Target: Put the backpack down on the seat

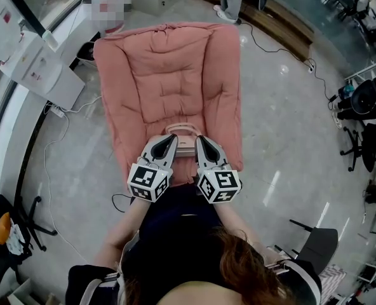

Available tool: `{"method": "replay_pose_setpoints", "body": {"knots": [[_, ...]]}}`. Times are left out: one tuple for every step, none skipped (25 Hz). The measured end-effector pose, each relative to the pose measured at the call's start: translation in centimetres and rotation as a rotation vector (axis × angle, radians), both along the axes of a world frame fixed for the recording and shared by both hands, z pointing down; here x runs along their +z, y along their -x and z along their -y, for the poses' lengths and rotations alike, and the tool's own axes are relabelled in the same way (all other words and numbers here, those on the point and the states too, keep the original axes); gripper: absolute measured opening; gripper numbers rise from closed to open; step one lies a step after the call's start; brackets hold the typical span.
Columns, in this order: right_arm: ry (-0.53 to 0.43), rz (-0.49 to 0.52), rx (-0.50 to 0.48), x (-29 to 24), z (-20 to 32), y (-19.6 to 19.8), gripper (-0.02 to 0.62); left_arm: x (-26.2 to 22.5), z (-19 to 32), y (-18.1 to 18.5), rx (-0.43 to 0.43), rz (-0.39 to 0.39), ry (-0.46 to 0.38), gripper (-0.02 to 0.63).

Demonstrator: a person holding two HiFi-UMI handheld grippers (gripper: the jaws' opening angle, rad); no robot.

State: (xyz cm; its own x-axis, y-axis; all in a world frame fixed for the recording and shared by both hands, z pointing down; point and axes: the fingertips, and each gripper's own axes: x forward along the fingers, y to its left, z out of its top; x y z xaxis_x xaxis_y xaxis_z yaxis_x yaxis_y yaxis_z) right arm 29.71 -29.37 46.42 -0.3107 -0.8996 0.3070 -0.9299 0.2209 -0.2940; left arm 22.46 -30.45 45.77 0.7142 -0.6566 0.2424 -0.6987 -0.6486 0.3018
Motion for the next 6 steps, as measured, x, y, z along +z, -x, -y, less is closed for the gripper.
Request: {"method": "replay_pose_setpoints", "body": {"knots": [[0.001,0.000,0.003,0.00,0.06,-0.04,0.037,0.03,0.08,0.13,-0.002,0.001,0.001,0.020],[0.001,0.001,0.006,0.00,0.14,-0.08,0.037,0.09,0.18,0.25,-0.004,0.003,0.004,0.020],[0.002,0.002,0.008,0.01,0.25,-0.13,0.037,0.18,0.31,0.33,-0.006,0.004,0.007,0.020],[0.003,0.002,0.011,0.03,0.39,-0.20,0.037,0.26,0.45,0.39,-0.007,0.005,0.010,0.020],[0.004,0.003,0.013,0.04,0.54,-0.27,0.037,0.34,0.60,0.44,-0.009,0.005,0.014,0.020],[0.005,0.005,0.015,0.05,0.69,-0.35,0.037,0.41,0.76,0.47,-0.011,0.005,0.017,0.020]]}}
